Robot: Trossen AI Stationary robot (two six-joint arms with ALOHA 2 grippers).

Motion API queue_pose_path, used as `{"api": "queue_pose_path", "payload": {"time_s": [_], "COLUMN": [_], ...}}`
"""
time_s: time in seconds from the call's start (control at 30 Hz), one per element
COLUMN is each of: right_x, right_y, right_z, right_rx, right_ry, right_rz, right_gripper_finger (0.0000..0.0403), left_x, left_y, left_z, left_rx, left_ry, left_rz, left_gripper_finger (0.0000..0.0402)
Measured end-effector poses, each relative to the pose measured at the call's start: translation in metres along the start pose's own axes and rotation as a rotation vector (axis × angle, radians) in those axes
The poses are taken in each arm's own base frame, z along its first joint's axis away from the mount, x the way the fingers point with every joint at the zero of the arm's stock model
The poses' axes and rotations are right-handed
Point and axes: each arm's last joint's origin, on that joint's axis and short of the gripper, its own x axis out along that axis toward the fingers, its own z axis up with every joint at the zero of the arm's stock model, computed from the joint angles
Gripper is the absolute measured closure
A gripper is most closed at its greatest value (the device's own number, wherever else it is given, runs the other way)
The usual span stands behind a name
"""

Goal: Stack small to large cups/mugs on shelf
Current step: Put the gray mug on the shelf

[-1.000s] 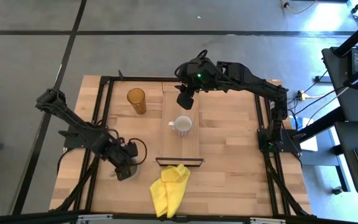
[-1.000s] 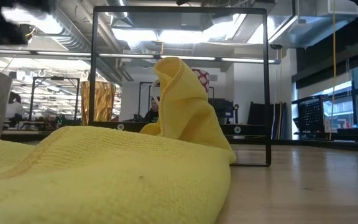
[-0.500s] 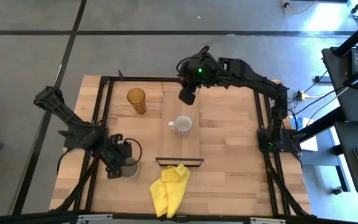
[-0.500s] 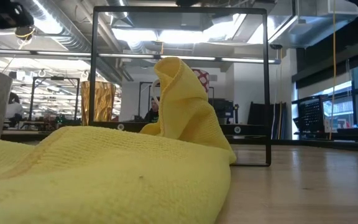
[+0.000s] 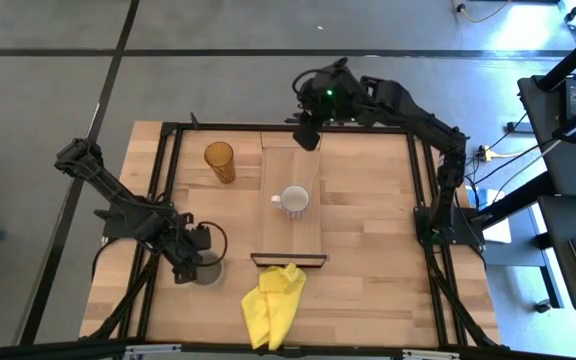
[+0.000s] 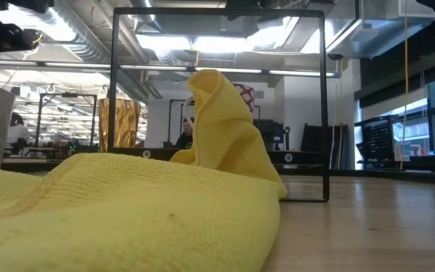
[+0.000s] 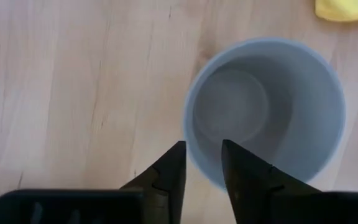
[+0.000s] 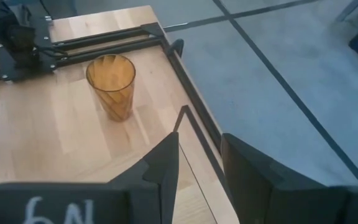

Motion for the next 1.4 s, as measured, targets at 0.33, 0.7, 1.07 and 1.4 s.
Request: {"api": "queue_pose_path", "payload": {"time_s": [0.33,0.7,1.07,1.4], "right_x": [0.002,0.002,0.002,0.002], "right_y": [-0.008,-0.009,-0.009,-0.012], "right_z": [0.0,0.0,0.0,0.0], "right_rx": [0.012,0.02,0.025,0.047], "right_ry": [0.0,0.001,0.002,0.004], "right_rz": [0.012,0.011,0.011,0.005], "right_gripper_finger": [0.028,0.028,0.028,0.028], "left_x": [0.003,0.019,0.037,0.037], "left_y": [0.003,0.004,0.008,0.011], "left_z": [0.001,-0.003,-0.01,-0.005], "left_rx": [-0.06,-0.078,-0.069,-0.011], "left_ry": [-0.021,-0.001,0.008,0.028], "left_rz": [0.029,-0.001,-0.003,-0.025], "left_gripper_finger": [0.0267,0.0268,0.0276,0.0384]}}
